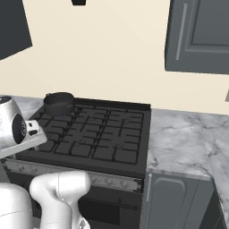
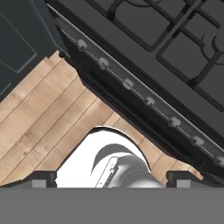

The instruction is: Turn on the burner for the pot on the stove. Wait thirty seconds for the pot to heat up. Then add the eggplant to the pot.

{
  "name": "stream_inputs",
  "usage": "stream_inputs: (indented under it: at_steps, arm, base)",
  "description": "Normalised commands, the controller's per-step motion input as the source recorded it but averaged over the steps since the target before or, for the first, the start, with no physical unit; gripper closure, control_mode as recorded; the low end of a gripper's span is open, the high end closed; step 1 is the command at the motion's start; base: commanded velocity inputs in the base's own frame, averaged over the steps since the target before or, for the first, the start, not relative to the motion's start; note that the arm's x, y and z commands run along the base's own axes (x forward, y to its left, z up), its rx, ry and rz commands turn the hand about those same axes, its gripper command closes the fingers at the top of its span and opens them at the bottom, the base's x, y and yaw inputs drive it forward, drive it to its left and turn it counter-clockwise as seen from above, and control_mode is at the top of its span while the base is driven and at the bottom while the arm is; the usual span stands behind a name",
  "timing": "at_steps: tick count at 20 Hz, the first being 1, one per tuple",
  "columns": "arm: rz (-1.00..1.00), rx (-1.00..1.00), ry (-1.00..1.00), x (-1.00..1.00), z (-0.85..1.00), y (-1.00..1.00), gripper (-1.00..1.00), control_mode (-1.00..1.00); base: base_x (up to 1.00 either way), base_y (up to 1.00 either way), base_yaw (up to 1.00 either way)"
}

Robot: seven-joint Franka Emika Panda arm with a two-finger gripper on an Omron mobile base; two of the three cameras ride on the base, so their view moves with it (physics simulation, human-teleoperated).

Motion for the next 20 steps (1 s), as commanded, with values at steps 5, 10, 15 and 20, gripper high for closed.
stream_inputs:
  at_steps: [5,10,15,20]
  arm:
    - [-0.09,0.02,0.00,0.00,0.94,0.00,-1.00,-1.00]
    - [-0.05,0.01,-0.06,-0.09,0.53,-0.23,-1.00,-1.00]
    - [-0.02,0.00,-0.20,-0.16,0.02,-0.36,-1.00,-1.00]
    - [0.00,0.00,-0.29,-0.12,0.02,-0.20,-1.00,-1.00]
  base:
    - [0.00,0.00,0.00]
    - [0.00,0.00,0.00]
    - [0.00,0.00,0.00]
    - [0.00,0.00,0.00]
